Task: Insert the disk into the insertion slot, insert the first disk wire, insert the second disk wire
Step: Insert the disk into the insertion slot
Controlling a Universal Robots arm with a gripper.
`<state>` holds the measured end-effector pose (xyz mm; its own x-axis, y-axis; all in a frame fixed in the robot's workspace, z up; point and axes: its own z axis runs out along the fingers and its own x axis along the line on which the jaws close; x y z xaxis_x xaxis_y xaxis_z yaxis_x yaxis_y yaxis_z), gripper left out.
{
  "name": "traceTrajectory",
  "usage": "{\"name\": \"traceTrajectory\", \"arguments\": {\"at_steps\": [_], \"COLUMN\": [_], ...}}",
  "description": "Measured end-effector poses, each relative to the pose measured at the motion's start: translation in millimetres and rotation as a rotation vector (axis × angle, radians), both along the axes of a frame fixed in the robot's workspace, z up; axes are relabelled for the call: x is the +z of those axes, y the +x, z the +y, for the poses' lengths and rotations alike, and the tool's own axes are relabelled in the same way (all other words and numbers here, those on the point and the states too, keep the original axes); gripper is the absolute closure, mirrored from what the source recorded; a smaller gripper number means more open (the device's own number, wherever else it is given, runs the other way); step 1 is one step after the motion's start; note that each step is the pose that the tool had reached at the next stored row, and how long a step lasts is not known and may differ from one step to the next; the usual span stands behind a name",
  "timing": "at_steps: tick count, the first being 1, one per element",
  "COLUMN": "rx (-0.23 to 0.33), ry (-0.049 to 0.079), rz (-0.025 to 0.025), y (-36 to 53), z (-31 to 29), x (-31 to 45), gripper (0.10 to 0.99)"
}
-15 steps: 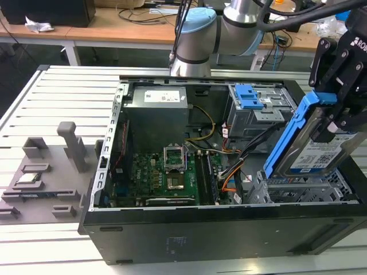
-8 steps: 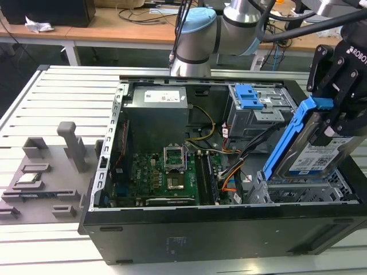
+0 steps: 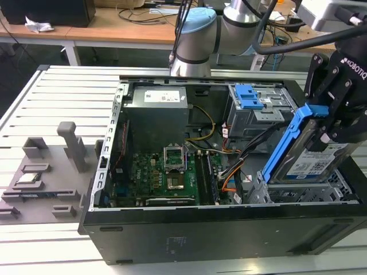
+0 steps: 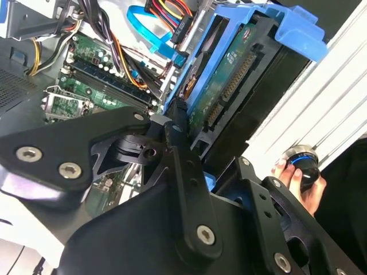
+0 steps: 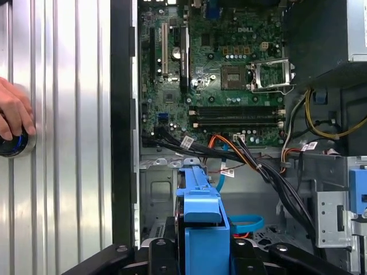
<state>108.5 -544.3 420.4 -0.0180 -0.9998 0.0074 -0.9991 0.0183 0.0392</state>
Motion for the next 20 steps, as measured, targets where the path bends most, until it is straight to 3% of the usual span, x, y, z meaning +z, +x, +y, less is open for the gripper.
{"name": "traceTrajectory", "arguments": {"at_steps": [3,11,20], "rx": [0.0,0.0,0.0], "ry": [0.0,0.0,-0.001], "rz": [0.0,0.0,-0.0001], "y": [0.0,0.0,0.0], "z": [0.0,0.0,0.0], "x": [-10.0,-24.5,-27.4], "gripper": [0.725,0.725,0.714]}}
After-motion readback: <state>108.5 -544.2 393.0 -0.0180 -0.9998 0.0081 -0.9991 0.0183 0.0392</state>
